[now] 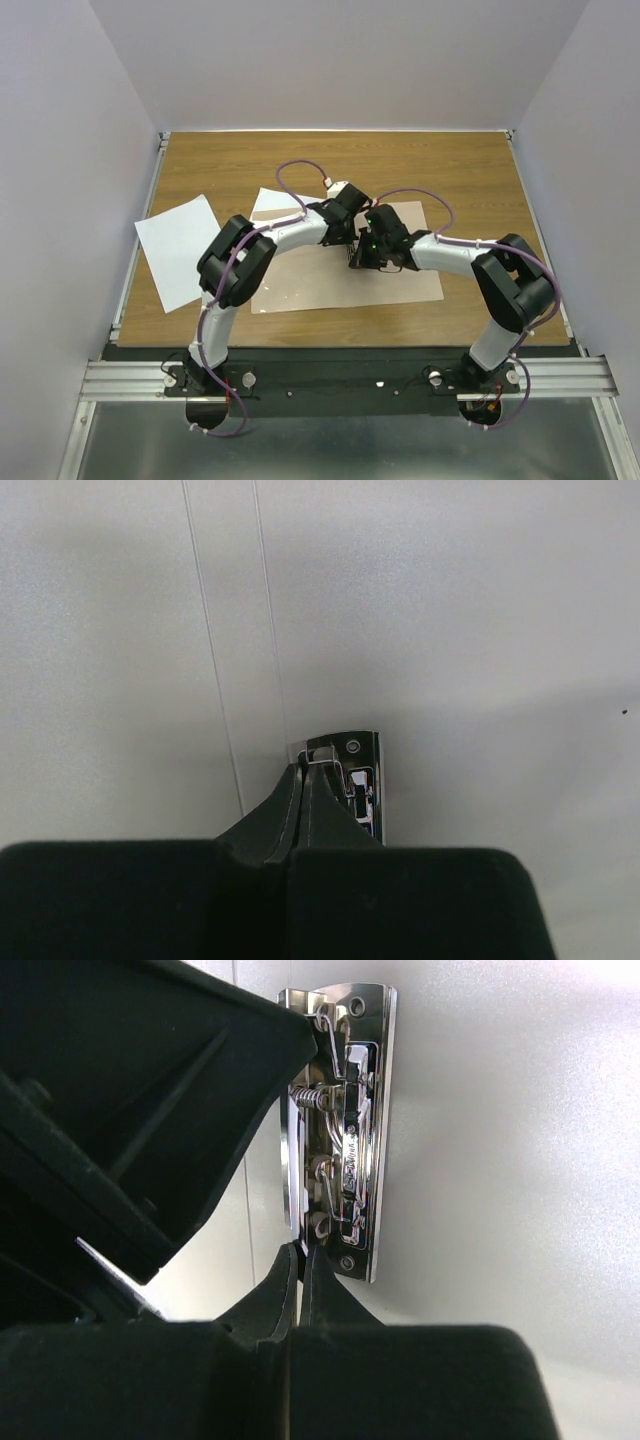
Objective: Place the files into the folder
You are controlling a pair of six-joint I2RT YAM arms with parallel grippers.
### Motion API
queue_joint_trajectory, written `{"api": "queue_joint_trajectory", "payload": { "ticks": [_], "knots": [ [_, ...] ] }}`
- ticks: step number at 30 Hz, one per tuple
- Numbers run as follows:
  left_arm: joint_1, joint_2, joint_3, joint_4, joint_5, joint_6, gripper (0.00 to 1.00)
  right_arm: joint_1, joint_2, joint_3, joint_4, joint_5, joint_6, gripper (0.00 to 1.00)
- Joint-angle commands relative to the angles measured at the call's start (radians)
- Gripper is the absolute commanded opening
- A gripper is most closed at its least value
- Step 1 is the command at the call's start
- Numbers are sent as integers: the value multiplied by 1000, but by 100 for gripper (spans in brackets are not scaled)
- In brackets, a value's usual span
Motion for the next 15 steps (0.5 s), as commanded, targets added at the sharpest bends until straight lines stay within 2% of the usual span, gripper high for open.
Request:
{"api": "queue_joint_trajectory", "payload": {
  "ticks": [1, 5, 15],
  "knots": [
    [18, 129, -84, -97, -64, 117, 0, -46, 82, -87, -155, 44, -106, 1],
    [34, 138, -76, -83, -42, 143, 0, -49, 77, -105, -132, -22, -184, 1],
    [37, 152, -65, -82, -42, 164, 0, -53, 71, -88, -103, -26, -178, 3]
  ]
}}
